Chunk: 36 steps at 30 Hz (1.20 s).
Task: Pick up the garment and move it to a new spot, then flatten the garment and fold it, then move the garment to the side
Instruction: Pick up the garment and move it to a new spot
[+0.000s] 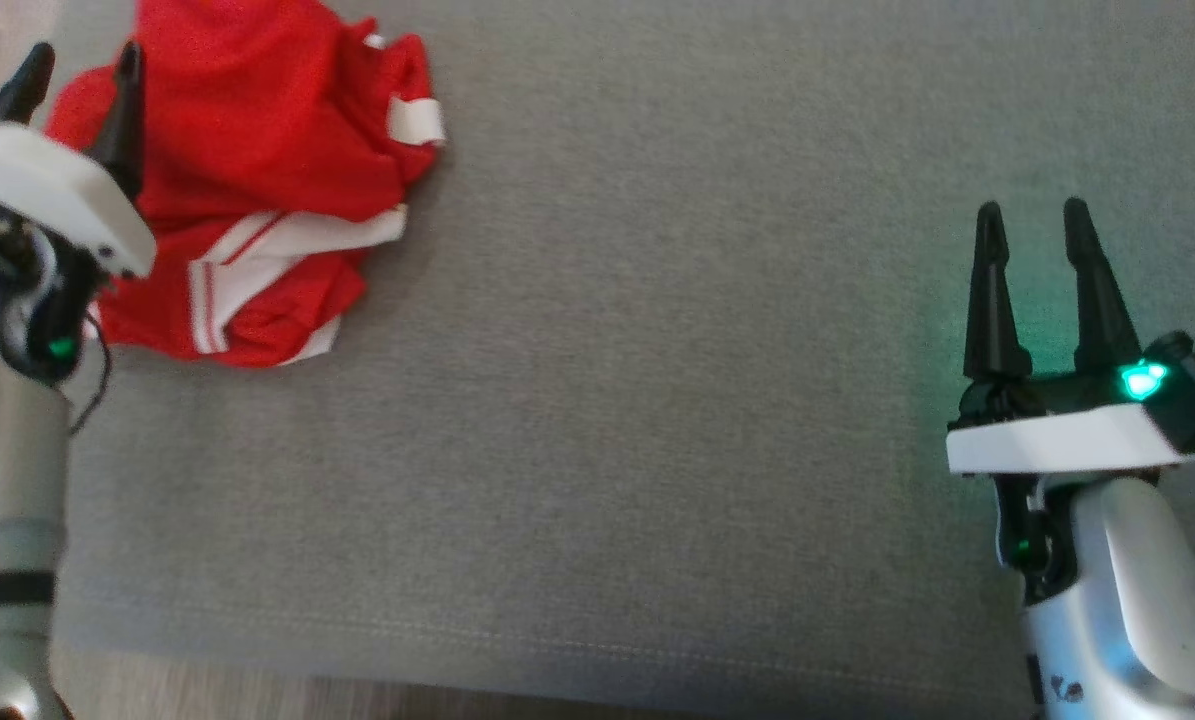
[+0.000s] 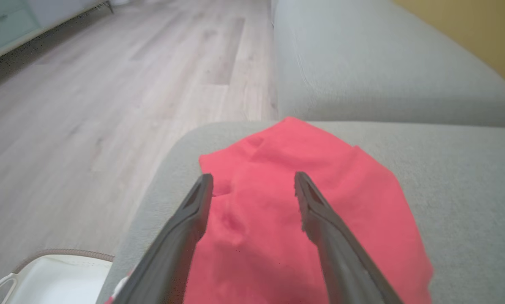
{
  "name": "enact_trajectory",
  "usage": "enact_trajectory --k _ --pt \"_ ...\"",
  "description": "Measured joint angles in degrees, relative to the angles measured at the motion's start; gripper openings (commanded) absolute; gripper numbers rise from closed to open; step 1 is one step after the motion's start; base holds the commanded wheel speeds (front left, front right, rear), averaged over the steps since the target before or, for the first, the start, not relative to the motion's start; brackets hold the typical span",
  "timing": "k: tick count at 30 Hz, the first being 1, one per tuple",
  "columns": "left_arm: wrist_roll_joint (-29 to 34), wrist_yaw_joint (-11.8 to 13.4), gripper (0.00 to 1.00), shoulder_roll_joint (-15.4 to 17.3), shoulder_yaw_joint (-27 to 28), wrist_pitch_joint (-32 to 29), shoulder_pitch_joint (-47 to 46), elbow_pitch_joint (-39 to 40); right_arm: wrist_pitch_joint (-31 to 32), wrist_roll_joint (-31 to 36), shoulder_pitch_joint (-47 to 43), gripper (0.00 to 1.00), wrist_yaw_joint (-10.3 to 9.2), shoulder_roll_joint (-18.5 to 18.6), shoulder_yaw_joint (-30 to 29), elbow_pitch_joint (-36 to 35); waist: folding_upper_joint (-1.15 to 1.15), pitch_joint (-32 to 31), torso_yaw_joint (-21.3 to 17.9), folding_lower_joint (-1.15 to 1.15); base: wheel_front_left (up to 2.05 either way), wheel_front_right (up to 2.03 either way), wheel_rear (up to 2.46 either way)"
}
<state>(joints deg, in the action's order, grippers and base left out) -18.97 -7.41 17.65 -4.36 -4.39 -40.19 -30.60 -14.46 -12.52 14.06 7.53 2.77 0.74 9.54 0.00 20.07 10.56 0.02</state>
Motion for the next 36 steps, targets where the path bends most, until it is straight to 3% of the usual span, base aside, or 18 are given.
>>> enact_trajectory --k 7,17,19,27,36 --pt "-8.91 -0.14 1.0 5.25 -8.14 -10.72 -8.2 -9.35 -0.02 -0.02 2.24 1.0 0.0 0.01 0.58 -1.13 0.0 4.42 -3.89 -0.01 0.0 0.0 0.0" --pt "-12.76 -0.15 1.0 8.7 -14.28 -13.74 -13.17 -18.31 -0.16 -0.1 3.19 1.0 0.0 0.0 1.16 -1.48 0.0 7.17 -7.27 -0.02 0.0 0.0 0.0" --pt "-14.06 -0.15 0.0 8.87 -15.8 -14.23 -13.37 -19.18 -0.16 -0.1 3.19 1.0 0.0 0.0 1.15 -1.48 0.0 7.25 -7.48 -0.02 0.0 0.0 0.0" --pt "-17.11 -0.15 0.0 9.25 -19.2 -9.64 -14.1 -21.69 -0.16 -0.09 3.1 1.0 0.0 0.04 2.8 -1.43 0.0 6.44 -7.25 -0.02 0.0 0.0 0.0" --pt "-17.5 -0.15 0.0 10.36 -18.97 4.48 -14.67 -23.15 -0.18 -2.67 2.76 1.0 0.0 0.02 5.09 -0.45 0.0 1.57 -8.15 -0.02 0.0 0.0 0.0"
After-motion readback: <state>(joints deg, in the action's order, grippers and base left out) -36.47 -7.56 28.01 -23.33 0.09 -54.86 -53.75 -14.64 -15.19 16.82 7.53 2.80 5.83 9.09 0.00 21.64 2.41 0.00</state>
